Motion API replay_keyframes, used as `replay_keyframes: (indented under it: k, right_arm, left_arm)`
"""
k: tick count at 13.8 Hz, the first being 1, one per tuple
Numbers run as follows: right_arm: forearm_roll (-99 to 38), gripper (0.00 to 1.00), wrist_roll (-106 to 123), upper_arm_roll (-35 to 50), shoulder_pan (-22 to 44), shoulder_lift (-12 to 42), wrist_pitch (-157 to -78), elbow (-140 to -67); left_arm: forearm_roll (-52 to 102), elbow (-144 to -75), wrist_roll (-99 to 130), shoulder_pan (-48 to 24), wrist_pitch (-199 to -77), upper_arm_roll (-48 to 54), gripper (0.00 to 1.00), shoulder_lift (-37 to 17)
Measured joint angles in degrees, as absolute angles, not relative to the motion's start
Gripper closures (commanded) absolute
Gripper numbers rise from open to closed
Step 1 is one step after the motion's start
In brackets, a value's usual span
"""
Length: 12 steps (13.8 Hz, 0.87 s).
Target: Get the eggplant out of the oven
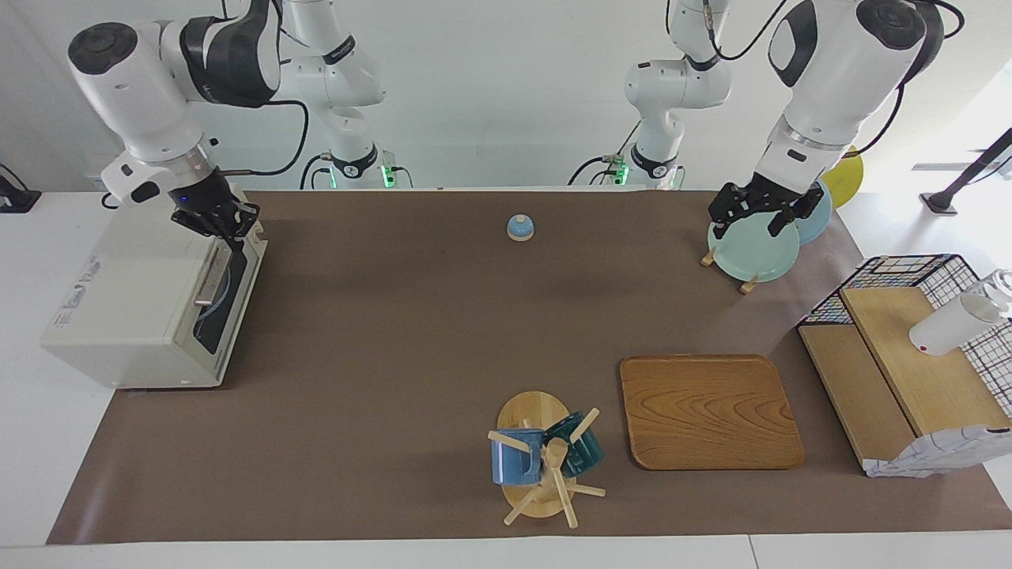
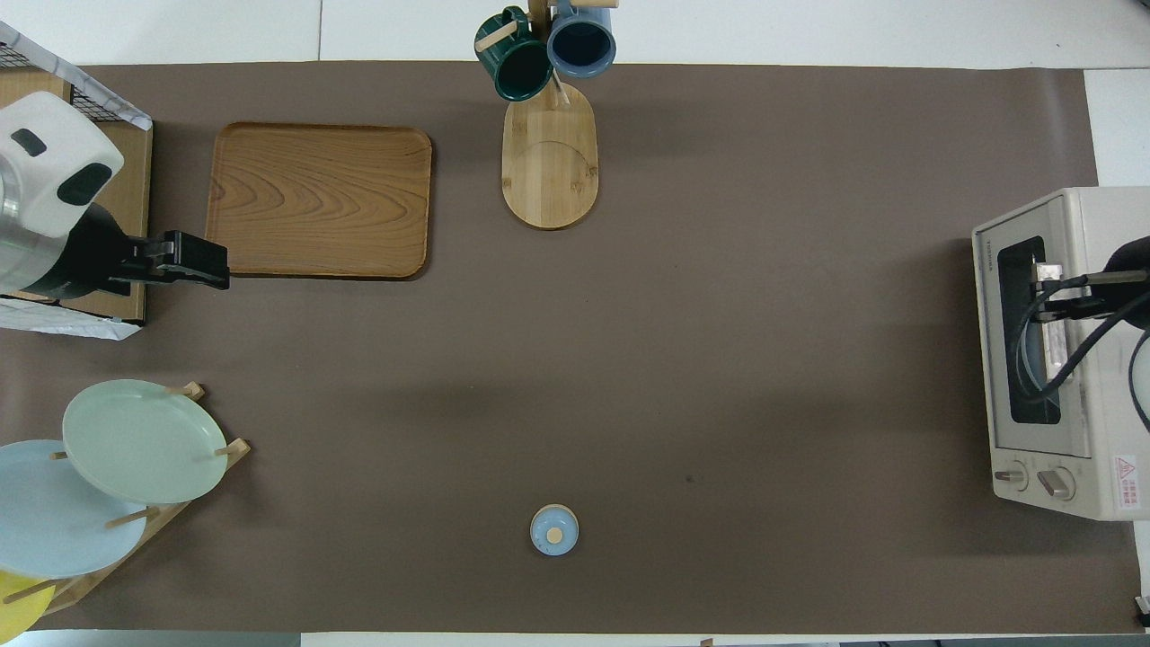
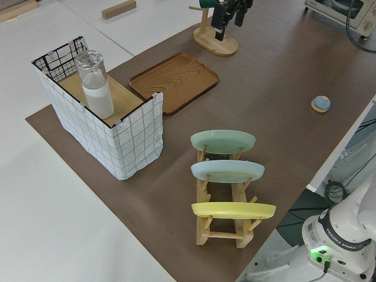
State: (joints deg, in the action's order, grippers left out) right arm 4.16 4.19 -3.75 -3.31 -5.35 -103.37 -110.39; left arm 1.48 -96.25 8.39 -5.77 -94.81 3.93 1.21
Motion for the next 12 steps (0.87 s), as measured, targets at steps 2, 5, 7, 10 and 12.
replay_keyframes:
  k: [2, 5, 7, 10, 12]
  right_arm:
    - [6.3, 1.00, 4.2, -3.8, -4.9, -5.3, -105.7, -112.5]
    - [6.9, 1.00, 4.8, -3.9, -7.8, -4.8, -109.8, -115.6]
    - [6.9, 1.00, 5.1, -3.7, -8.5, -4.7, -110.8, -116.4]
    - [6.9, 1.00, 5.1, -3.7, -8.5, -4.7, -110.9, -116.4]
    - [6.9, 1.00, 5.1, -3.7, -8.5, -4.7, -110.9, -116.4]
  left_arm:
    - [1.5, -96.3, 8.4, -5.8, -94.8, 3.9, 0.00, 1.2]
    - [1.5, -96.3, 8.4, -5.8, -94.8, 3.9, 0.00, 1.2]
    - [1.5, -96.3, 8.4, -5.8, -94.8, 3.9, 0.00, 1.2]
    - [1.5, -96.3, 8.4, -5.8, -94.8, 3.9, 0.00, 1.2]
    - [1.5, -96.3, 8.4, -5.8, -94.8, 3.9, 0.00, 1.2]
